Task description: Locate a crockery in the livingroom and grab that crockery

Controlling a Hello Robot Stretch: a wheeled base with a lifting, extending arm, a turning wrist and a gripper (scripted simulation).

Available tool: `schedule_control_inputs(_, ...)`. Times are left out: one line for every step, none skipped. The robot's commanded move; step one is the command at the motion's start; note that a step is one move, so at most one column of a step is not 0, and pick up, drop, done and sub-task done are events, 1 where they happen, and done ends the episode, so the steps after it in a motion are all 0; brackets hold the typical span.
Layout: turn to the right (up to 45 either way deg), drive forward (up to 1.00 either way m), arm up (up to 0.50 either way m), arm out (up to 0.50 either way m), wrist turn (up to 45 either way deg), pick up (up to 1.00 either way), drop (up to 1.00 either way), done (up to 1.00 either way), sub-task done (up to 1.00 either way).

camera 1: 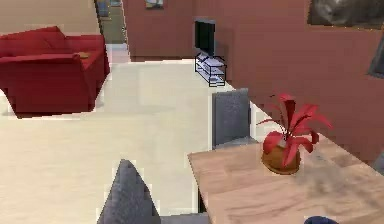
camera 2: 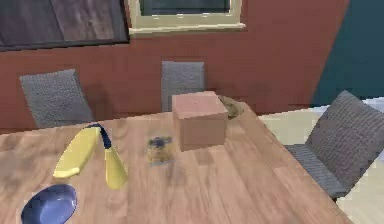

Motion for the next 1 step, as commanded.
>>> schedule_control_inputs(-39.0, 0.0, 0.0, 0.0, 0.0, 0.0, 0.0, 0.0, 0.0)
